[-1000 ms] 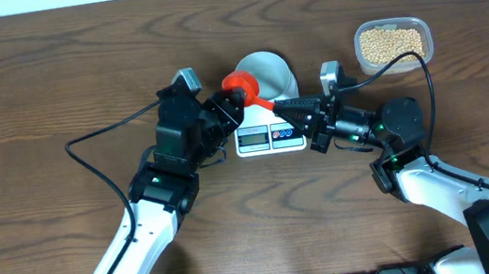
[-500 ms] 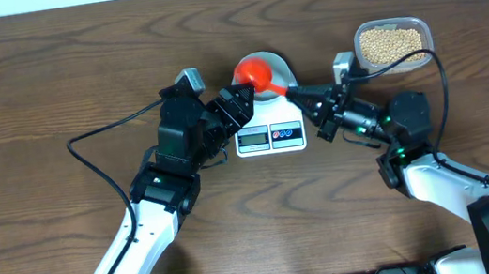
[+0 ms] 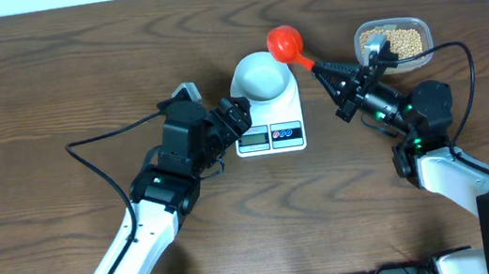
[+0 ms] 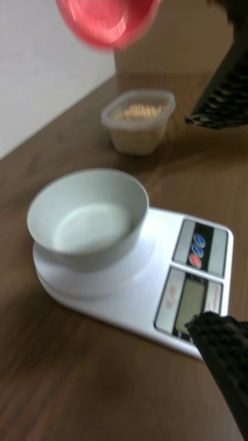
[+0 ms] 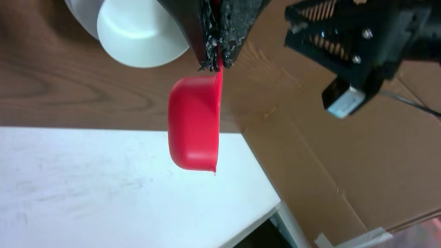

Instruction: Scoop item into bowl and weigh 50g on scale

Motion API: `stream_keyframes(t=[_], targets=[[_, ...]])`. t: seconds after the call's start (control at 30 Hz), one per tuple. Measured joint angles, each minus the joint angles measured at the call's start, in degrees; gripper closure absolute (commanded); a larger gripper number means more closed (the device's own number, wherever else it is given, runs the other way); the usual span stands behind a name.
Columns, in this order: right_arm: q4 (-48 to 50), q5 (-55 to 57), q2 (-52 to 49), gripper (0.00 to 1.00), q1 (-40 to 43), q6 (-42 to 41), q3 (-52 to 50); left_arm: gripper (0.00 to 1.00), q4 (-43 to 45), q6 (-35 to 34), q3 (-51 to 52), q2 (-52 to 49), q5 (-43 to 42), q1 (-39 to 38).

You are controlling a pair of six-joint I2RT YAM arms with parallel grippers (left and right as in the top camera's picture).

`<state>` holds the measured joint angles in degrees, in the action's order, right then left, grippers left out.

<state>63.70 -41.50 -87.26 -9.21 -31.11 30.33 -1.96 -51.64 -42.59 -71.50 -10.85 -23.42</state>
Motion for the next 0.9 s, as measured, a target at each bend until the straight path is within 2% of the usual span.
stream_keyframes(t=[0.3,0.43,0.5,0.53,0.6,0.63,0.67,0.7,0.73,0.9], targets=[[-0.3,1.3,0.0,0.99,2.1,-2.5,0.5,0.03,-0.9,1.2,0.0,0.0,4.2,0.0],[-0.5,1.7,0.0,0.99,4.2,-3.0,0.5,0.05,-0.9,6.9,0.0,0.0,4.4,0.0],[-0.5,1.9,0.0,0.99,4.6,-3.0,0.5,0.18,-0.9,10.2,0.0,0.0,4.2,0.0],[-0.5,2.1,0.0,0.99,4.8,-3.0,0.5,0.35,-0.9,12.0,0.0,0.0,3.7,0.0],[-0.5,2.7,0.0,0.99,5.0,-3.0,0.5,0.59,-0.9,15.1,0.0,0.0,2.3,0.0],[-0.5,3.2,0.0,0.99,5.1,-3.0,0.5,0.65,-0.9,16.0,0.0,0.0,1.9,0.0],[-0.5,4.0,0.0,0.99,5.1,-3.0,0.5,0.76,-0.9,16.5,0.0,0.0,1.5,-0.1],[-0.5,4.7,0.0,0.99,5.2,-3.0,0.5,0.81,-0.9,17.5,0.0,0.0,1.1,-0.2],[-0.5,5.2,0.0,0.99,5.2,-3.0,0.5,0.93,-0.7,18.0,0.0,0.0,0.8,-0.3],[-0.5,7.1,0.0,0.99,5.2,-3.0,0.5,0.93,-0.4,19.9,0.0,0.0,0.3,-1.7]])
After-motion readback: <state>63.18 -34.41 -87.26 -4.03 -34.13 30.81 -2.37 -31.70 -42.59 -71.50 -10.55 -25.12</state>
